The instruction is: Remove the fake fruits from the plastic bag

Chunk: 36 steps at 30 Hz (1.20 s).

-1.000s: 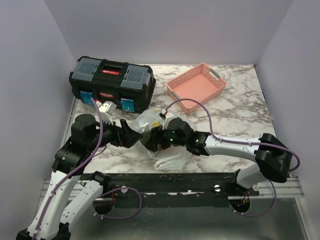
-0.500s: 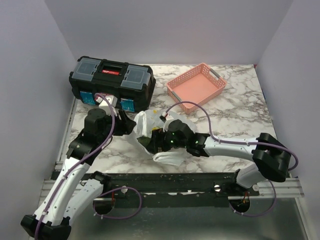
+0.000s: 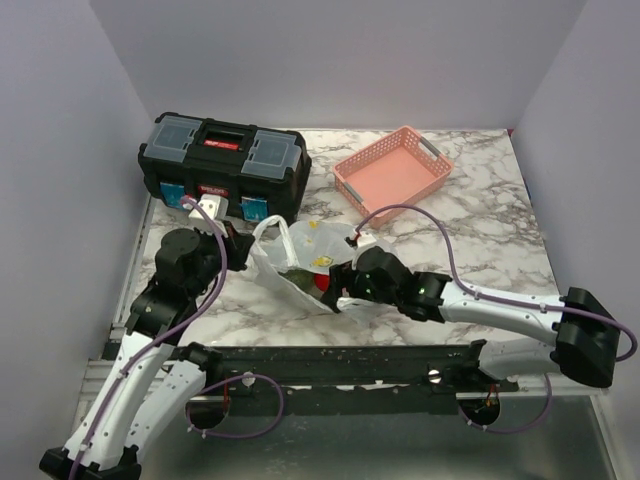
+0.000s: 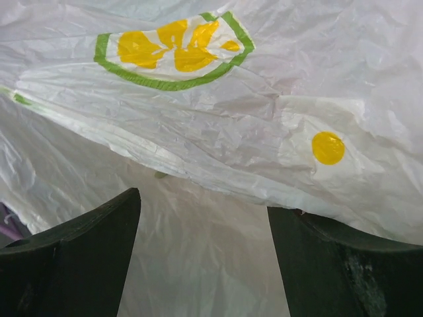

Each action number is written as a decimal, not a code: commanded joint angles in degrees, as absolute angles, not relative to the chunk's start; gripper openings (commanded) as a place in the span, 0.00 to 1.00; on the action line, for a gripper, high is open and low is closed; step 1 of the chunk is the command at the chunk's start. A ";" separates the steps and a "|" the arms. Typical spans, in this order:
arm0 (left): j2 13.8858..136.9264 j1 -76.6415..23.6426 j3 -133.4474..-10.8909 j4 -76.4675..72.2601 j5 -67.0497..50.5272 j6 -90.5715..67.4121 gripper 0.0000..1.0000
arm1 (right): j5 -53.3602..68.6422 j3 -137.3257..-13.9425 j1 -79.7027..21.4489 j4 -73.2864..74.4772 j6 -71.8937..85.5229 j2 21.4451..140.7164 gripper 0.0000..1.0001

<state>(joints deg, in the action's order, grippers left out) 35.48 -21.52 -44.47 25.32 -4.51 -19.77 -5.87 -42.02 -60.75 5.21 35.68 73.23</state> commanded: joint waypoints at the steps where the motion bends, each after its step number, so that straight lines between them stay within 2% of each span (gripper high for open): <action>1: 34.58 -21.74 -42.47 22.78 -6.40 -17.03 0.00 | -7.65 -42.50 -61.23 11.75 29.81 69.86 0.80; 6: 35.83 -21.75 -45.20 24.17 -13.67 -16.11 0.02 | -4.50 -41.67 -61.26 9.93 29.03 69.15 0.82; 8: 35.82 -21.77 -47.28 26.60 -16.18 -15.38 0.22 | -4.00 -42.92 -61.27 8.42 30.58 70.13 0.82; 10: 35.17 -21.80 -49.70 29.83 -16.02 -14.79 0.54 | -2.66 -43.71 -61.21 5.92 31.07 70.97 0.82; 12: 33.89 -21.80 -51.62 32.58 -14.90 -14.51 0.80 | -2.66 -44.33 -61.22 4.69 31.32 71.67 0.82; 14: 33.13 -21.74 -53.24 34.42 -15.66 -14.39 0.98 | -3.67 -45.49 -61.25 5.35 31.30 72.44 0.82; 22: 43.22 -22.31 -53.68 33.49 -33.46 -15.65 0.99 | -4.10 -45.99 -61.24 7.77 32.63 71.52 0.83; 24: 45.80 -24.63 -54.02 33.61 -34.44 -14.95 0.99 | -4.44 -46.16 -61.26 9.32 33.03 70.91 0.83; 25: 46.69 -26.09 -54.45 34.15 -32.48 -14.42 0.99 | -4.85 -46.41 -61.24 10.27 33.26 70.67 0.83; 26: 47.25 -27.82 -55.10 35.12 -26.89 -14.20 0.94 | -5.15 -46.58 -61.22 11.21 33.51 70.37 0.83; 29: 46.46 -29.35 -56.45 36.96 -10.34 -16.22 0.51 | -6.25 -46.62 -61.20 13.81 34.28 69.74 0.83; 30: 44.71 -29.34 -55.96 36.59 -5.23 -17.64 0.30 | -6.71 -45.89 -61.25 14.39 34.69 69.40 0.83; 31: 42.63 -29.36 -55.02 35.22 -0.99 -19.60 0.12 | -7.63 -45.22 -61.29 14.93 35.72 69.05 0.83; 32: 39.17 -29.36 -53.09 33.26 1.65 -21.40 0.01 | -8.45 -44.73 -61.28 16.53 37.21 68.80 0.83; 36: 26.12 -29.27 -42.15 19.63 3.73 -26.32 0.00 | -9.93 -42.52 -61.26 22.52 44.05 67.59 0.81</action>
<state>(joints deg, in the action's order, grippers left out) 38.17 -29.28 -50.68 31.70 -6.76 -20.01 -6.24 -45.10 -60.82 14.24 36.77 69.28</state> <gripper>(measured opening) 0.007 0.821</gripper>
